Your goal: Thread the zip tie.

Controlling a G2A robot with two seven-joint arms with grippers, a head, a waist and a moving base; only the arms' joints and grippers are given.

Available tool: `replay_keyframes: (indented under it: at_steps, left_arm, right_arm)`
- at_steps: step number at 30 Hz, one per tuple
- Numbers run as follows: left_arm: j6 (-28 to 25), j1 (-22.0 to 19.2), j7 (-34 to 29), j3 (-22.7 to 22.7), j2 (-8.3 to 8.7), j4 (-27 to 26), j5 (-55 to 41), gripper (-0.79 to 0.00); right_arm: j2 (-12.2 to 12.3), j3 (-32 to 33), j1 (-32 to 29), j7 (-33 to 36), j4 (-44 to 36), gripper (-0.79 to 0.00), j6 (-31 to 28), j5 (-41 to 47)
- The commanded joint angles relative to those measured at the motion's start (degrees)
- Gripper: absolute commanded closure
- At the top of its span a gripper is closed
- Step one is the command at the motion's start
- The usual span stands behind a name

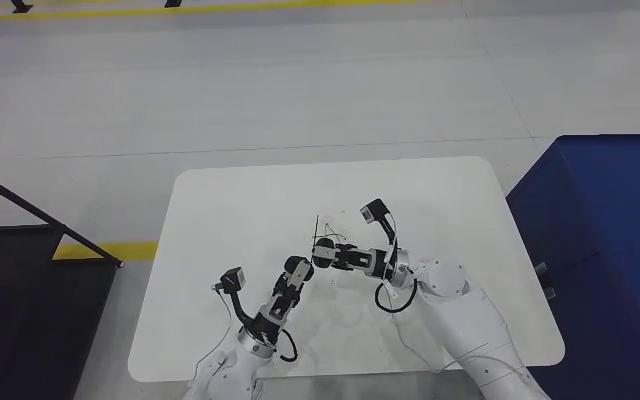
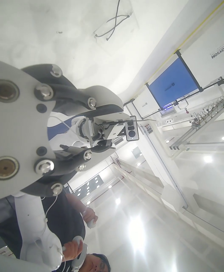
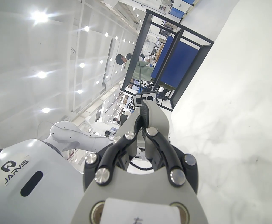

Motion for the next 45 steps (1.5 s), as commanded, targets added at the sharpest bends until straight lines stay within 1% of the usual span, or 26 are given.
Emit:
replay_keyframes:
  at_steps: [1,3,4,5,9,15,19,22,27,32,35,37,41,45]
  left_arm:
    - [0.33,0.00,0.09,-0.18,-0.04,-0.02,0.51,-0.268]
    - [0.60,-0.06,0.21,-0.31,-0.10,0.03,1.10,-0.259]
    - [0.76,-0.11,0.40,-0.39,-0.13,0.01,1.71,-0.228]
    - [0.82,-0.08,0.55,-0.35,-0.17,0.02,2.05,-0.215]
    - [1.14,-0.09,0.75,-0.42,-0.29,-0.06,3.08,-0.206]
    - [2.01,0.11,1.30,-0.62,-0.43,0.05,5.29,-0.246]
    - [2.84,0.26,1.60,-0.69,-0.52,0.12,6.94,-0.237]
    - [3.43,0.36,1.59,-0.81,-0.57,0.03,7.72,-0.206]
    - [3.72,0.69,0.95,-0.56,-0.64,-0.09,8.31,-0.209]
    - [4.30,1.06,0.60,-0.13,-0.76,-0.28,8.84,-0.188]
    - [4.61,1.21,0.48,0.03,-0.82,-0.37,8.83,-0.160]
    - [4.87,1.22,0.41,0.08,-0.87,-0.42,8.77,-0.163]
    - [5.03,1.25,0.50,0.02,-0.95,-0.54,8.54,-0.142]
    - [5.21,1.26,0.68,-0.19,-1.01,-0.72,8.48,-0.089]
  right_arm:
    - [0.09,-0.09,0.08,0.03,-0.13,0.000,-0.24,-0.35]
    - [0.20,-0.15,0.18,0.19,-0.30,0.000,-0.44,-0.76]
    - [0.26,-0.19,0.23,0.31,-0.39,0.000,-0.53,-1.01]
    - [0.33,-0.21,0.30,0.42,-0.51,0.000,-0.71,-1.45]
    - [0.54,-0.16,0.31,0.44,-0.77,0.000,-0.99,-1.61]
    - [0.93,0.14,0.46,0.01,-1.02,0.000,-1.85,-2.98]
    - [1.20,0.28,0.46,-0.23,-1.45,0.000,-2.34,-4.28]
    - [1.40,0.41,0.40,-0.50,-1.73,0.000,-2.45,-4.92]
    - [1.66,0.45,0.39,-0.70,-1.92,0.000,-2.54,-4.90]
    - [1.87,0.09,0.42,-0.85,-1.98,0.000,-2.54,-5.49]
    - [1.91,-0.36,0.58,-1.06,-1.64,0.000,-2.45,-5.56]
    - [1.93,-0.71,0.75,-1.13,-1.42,0.000,-2.46,-5.49]
    - [1.99,-1.26,0.97,-1.20,-1.22,0.000,-2.68,-5.41]
    - [2.12,-1.54,1.11,-1.09,-1.21,0.000,-2.58,-5.40]
